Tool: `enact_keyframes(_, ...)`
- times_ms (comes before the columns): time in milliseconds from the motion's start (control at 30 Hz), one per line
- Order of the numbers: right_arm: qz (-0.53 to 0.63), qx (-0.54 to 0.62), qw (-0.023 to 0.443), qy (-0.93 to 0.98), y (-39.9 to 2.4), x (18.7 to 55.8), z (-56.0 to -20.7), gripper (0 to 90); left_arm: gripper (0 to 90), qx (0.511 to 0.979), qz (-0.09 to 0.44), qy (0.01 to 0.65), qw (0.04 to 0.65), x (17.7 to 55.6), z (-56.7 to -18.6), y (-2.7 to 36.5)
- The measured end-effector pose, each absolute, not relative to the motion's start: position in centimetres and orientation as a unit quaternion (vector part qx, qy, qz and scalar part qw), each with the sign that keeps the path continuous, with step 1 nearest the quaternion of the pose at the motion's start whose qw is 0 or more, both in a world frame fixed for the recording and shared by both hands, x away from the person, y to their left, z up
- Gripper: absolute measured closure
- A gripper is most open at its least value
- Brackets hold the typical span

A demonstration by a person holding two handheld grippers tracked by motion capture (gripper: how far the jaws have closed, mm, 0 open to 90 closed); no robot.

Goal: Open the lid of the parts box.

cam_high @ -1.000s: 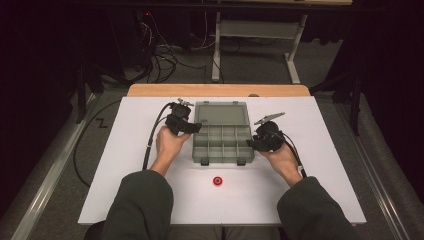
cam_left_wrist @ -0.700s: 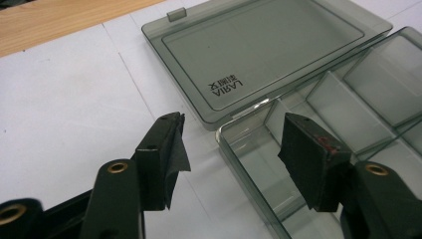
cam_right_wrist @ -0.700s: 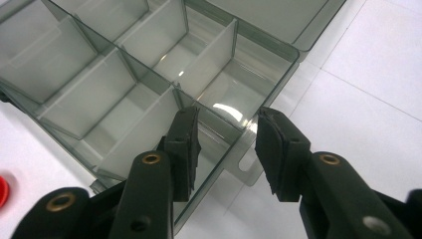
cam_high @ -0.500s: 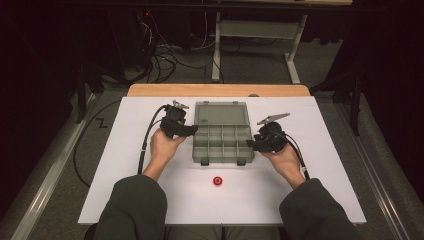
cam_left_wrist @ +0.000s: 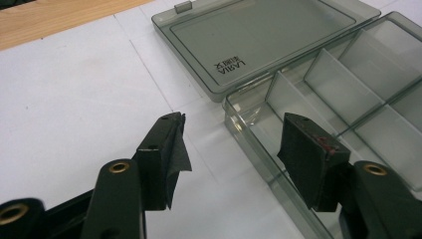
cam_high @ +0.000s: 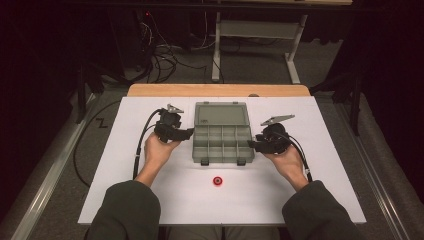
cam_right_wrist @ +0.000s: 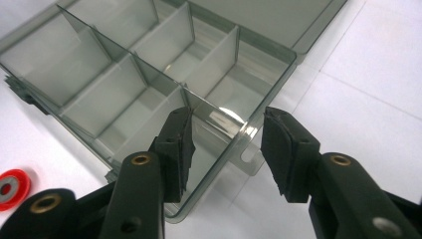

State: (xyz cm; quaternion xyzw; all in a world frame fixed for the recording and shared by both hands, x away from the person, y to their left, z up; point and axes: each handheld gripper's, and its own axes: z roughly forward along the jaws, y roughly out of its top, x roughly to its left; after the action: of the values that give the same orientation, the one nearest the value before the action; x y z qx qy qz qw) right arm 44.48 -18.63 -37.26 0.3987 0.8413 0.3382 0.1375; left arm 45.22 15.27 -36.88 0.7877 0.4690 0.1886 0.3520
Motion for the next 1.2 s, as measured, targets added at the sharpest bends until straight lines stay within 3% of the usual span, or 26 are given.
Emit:
enact_keyframes(467,0.351,0.396,0.147,0.836,-19.5,44.1,-37.2,50.9,41.3,0.778,0.187,0.473,0.368,44.0,-37.1,16.5)
enact_keyframes(1200,0.371,0.394,0.155,0.826,-20.9,42.7,-37.0,49.0,41.8,0.777,0.204,0.447,0.392,41.6,-37.2,17.0)
